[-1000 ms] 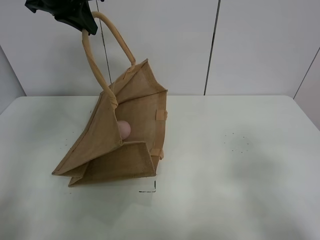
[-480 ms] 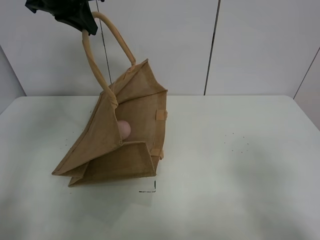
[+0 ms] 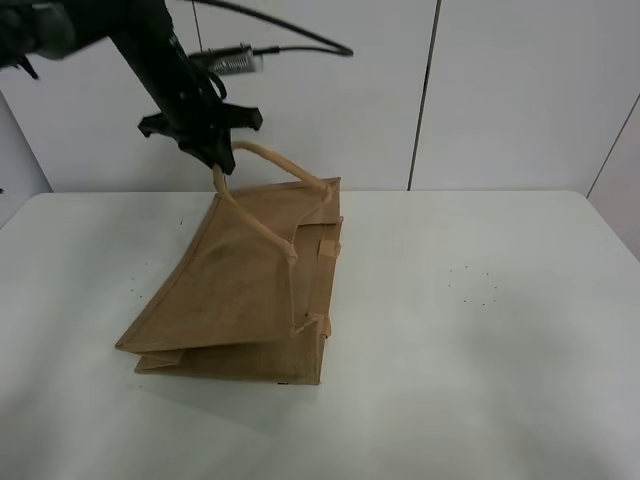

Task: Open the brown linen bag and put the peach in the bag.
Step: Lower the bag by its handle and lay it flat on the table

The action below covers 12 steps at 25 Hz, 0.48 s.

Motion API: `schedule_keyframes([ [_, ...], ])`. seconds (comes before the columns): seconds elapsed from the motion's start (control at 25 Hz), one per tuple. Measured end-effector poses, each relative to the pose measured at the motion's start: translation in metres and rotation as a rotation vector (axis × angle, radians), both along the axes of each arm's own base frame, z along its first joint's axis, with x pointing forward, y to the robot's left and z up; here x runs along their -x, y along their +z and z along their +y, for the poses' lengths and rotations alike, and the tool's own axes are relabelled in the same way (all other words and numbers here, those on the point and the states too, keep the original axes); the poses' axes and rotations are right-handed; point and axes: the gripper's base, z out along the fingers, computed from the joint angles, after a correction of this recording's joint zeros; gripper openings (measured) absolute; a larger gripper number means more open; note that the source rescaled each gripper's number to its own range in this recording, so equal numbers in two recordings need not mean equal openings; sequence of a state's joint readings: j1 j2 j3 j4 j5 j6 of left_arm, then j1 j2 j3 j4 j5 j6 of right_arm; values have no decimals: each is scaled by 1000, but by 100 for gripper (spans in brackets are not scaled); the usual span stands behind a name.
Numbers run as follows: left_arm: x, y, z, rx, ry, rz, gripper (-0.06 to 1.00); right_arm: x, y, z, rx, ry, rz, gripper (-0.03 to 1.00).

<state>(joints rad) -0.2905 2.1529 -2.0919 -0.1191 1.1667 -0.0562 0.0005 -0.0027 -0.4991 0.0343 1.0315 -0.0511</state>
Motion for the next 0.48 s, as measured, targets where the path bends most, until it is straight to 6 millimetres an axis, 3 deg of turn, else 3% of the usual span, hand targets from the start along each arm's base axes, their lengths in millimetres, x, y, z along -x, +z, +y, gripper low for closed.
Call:
schedule_keyframes([
  [0.12, -11, -42, -5, -9, 0, 91, 1, 0, 0, 0, 0, 0, 0, 100],
  [0.2, -15, -62, -8, -1, -1, 137, 11, 0, 0, 0, 0, 0, 0, 100],
  [0.28, -17, -77, -11, 14, -8, 173, 30, 0, 0, 0, 0, 0, 0, 100],
  [0.36, -18, -84, -13, 29, -9, 192, 58, 0, 0, 0, 0, 0, 0, 100],
  [0.48, -18, -86, -14, 35, -20, 195, 82, 0, 0, 0, -1, 0, 0, 100],
])
